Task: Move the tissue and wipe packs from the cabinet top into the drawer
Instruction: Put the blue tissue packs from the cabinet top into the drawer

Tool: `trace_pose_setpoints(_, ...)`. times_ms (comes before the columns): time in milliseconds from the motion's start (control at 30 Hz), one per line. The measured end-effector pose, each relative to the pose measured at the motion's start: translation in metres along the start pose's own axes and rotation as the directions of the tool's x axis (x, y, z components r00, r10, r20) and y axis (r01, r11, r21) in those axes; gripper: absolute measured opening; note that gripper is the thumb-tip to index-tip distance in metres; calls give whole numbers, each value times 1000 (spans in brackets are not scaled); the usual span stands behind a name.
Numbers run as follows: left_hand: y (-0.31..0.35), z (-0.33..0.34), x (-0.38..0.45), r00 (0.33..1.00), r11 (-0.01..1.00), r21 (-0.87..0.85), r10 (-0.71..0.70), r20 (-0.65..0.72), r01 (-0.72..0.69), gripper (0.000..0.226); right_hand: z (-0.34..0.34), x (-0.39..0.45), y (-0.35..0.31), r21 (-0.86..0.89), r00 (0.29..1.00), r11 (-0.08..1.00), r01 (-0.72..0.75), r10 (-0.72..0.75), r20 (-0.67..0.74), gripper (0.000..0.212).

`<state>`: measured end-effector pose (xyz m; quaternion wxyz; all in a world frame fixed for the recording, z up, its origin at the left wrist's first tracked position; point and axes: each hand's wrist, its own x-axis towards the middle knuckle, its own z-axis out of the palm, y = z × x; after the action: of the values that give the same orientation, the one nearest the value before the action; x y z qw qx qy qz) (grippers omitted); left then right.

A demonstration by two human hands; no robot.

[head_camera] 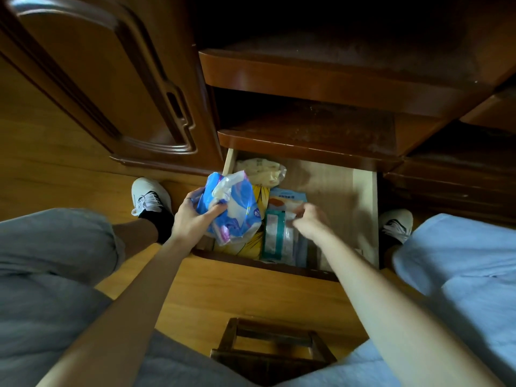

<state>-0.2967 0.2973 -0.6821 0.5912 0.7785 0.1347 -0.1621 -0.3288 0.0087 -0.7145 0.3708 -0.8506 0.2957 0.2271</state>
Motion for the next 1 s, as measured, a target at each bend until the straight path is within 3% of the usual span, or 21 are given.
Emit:
trace_pose_setpoints(67,-1,0,1,1000,1000,8,-4,-1,4,96,-22,-1,-13,150,990,979,134,-138,10,26)
trace_pose_setpoints(133,-3,0,1,1000,1000,31,-1,0,1,99,-39,-10,-23,250,947,918,308,-270,-174,17)
trace_pose_setpoints(200,-4,0,1,1000,999,46,2,-5,-2,99,-44,-20,-22,135,840,870,474,-402,-365,17)
trace_pose_setpoints(233,-4,0,1,1000,999,45,0,-7,1,98,-42,-25,-17,23,800,853,521,-478,-362,18)
trace_pose_setpoints(300,-4,0,2,1000,999,38,-8,-9,8,100,-32,-30,1,-241,787,791,563,-602,-138,15)
trace_pose_setpoints(367,-4,0,2,1000,999,52,-9,-14,10,101,-16,-33,24,-352,822,746,566,-542,174,14)
trace_pose_setpoints(400,-4,0,2,1000,998,60,-7,-15,7,100,-8,-35,34,-316,832,770,554,-497,248,19)
trace_pose_setpoints(500,-5,0,1,1000,996,90,9,-12,-8,95,5,-36,43,-154,894,882,445,-427,137,38)
trace_pose_setpoints(567,-5,0,0,1000,995,94,13,-11,-12,92,9,-29,36,-97,932,927,363,-362,27,34)
trace_pose_setpoints(667,-6,-1,0,1000,997,72,10,-6,-9,99,10,-25,18,-61,957,962,265,-271,-105,5)
trace_pose_setpoints(700,-6,-2,0,1000,997,70,10,-7,-9,101,12,-21,16,-46,965,977,207,-212,-157,21)
trace_pose_setpoints(767,-7,-3,-1,1000,998,66,11,-11,-10,96,17,-13,12,58,990,997,42,-34,-134,53)
trace_pose_setpoints(833,-9,-5,-2,1000,998,67,14,-12,-13,81,25,-9,11,156,996,984,-92,92,3,33)
trace_pose_setpoints(867,-10,-6,-2,1000,997,80,20,-11,-19,74,29,-9,11,88,993,990,-113,109,44,19)
trace_pose_setpoints(1000,-12,-6,-3,999,995,91,38,-5,-37,77,50,-6,9,167,979,968,-187,198,-51,34)
